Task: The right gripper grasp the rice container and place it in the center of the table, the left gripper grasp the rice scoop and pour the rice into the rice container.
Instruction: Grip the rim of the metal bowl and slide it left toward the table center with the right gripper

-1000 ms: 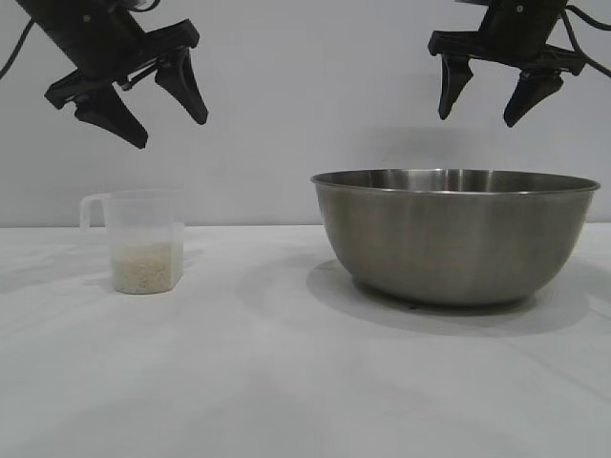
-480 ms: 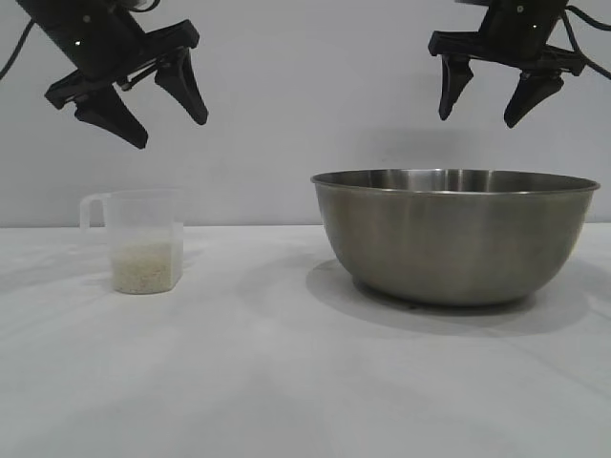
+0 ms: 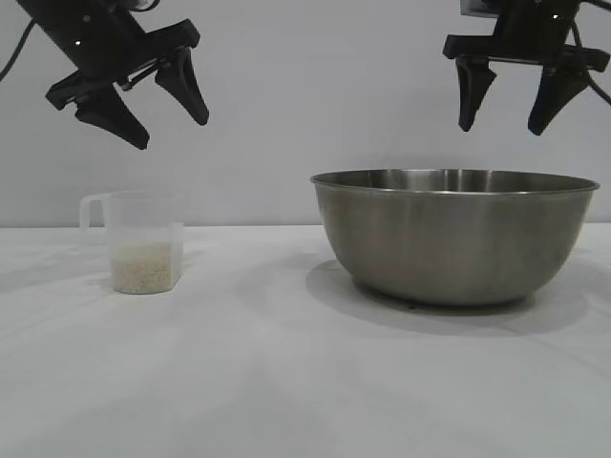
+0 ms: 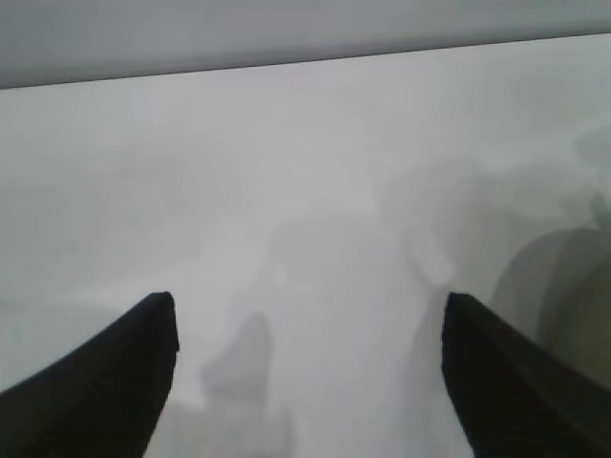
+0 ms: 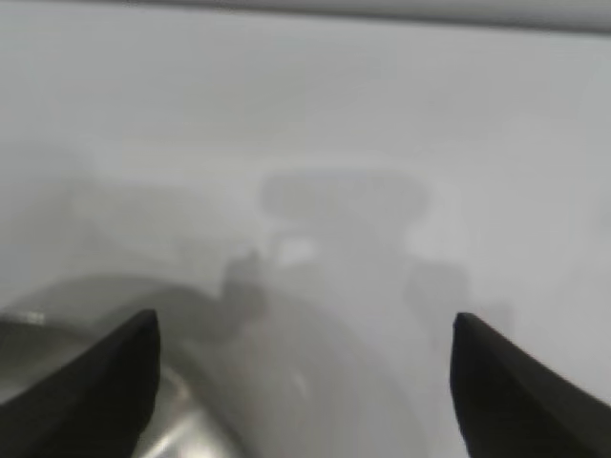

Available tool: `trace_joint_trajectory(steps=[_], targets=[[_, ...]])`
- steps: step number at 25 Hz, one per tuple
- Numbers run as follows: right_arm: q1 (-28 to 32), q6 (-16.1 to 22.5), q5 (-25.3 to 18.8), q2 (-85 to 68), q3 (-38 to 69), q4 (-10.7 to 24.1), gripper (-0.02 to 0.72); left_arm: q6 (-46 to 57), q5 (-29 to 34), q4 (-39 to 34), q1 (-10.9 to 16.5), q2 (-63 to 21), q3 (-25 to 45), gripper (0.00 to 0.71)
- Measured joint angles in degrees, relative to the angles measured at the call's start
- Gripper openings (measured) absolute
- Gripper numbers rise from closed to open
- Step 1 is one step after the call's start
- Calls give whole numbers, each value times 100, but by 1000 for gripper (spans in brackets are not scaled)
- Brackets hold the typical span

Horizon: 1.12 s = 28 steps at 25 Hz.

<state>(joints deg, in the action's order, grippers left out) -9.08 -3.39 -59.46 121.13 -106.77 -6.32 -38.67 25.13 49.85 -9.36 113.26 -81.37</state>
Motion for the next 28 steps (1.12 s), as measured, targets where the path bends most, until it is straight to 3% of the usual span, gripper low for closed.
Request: trace_joint_trajectory(steps=[3, 6, 24, 25, 28], targets=[[0, 0, -714, -33, 0, 3, 526, -10, 8, 0, 0, 0, 0, 507], [0, 0, -1055, -36, 0, 12, 526, -10, 8, 0, 0, 0, 0, 507], [0, 102, -1112, 61, 862, -142, 526, -10, 35, 0, 0, 0, 0, 507], [0, 102, -1087, 108, 891, -154, 477, -10, 35, 0, 0, 0, 0, 507], [0, 102, -1076, 258, 997, -165, 472, -10, 35, 0, 0, 0, 0, 507]])
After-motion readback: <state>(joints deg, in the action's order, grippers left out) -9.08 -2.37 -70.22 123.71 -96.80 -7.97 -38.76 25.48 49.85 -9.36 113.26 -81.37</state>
